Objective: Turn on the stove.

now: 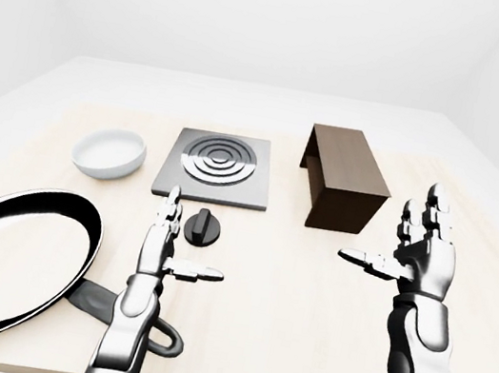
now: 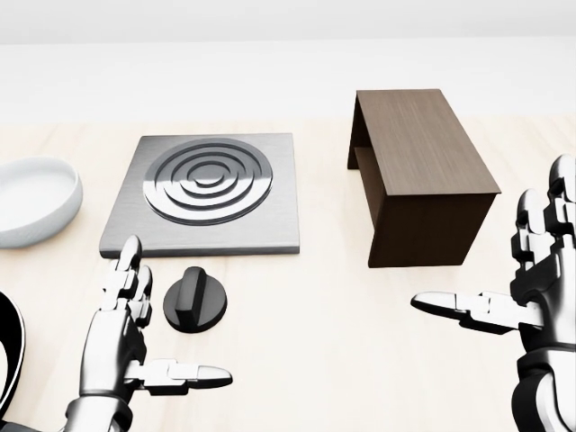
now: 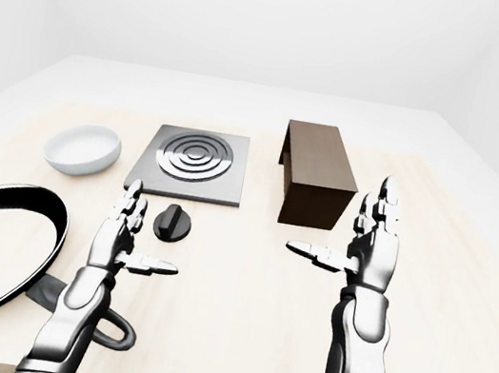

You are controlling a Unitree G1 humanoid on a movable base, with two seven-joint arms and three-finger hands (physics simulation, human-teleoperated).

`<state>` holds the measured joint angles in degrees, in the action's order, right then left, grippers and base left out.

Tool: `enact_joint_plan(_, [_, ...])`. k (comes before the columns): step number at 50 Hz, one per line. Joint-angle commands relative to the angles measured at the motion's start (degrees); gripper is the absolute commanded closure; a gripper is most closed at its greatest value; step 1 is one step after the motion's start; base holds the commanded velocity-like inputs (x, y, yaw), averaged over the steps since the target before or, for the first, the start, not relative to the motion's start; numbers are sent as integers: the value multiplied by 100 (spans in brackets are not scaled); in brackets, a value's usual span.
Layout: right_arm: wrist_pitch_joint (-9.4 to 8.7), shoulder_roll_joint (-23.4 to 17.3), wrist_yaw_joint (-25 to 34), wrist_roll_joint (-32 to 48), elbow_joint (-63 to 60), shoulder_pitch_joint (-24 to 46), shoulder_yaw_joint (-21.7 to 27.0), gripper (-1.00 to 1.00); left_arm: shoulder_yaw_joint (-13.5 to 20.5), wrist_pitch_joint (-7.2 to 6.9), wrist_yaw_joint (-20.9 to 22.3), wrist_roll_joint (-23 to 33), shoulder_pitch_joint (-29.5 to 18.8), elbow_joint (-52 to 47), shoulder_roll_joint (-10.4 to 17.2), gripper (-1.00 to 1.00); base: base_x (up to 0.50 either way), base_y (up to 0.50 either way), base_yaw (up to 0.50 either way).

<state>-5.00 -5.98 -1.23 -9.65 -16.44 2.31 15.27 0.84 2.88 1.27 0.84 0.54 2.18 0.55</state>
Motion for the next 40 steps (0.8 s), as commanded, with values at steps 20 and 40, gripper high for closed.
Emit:
enact_joint_plan(20, [0,-2,11,-16,-27,2,1,-100,-26,212,-12,37,-262,1155,-8,-100,0,0,0])
enact_joint_plan(40, [0,-13,38,20,103,21,-15,-100,-269,212,-22,226,-90,1196,-118,-100,0,0,0])
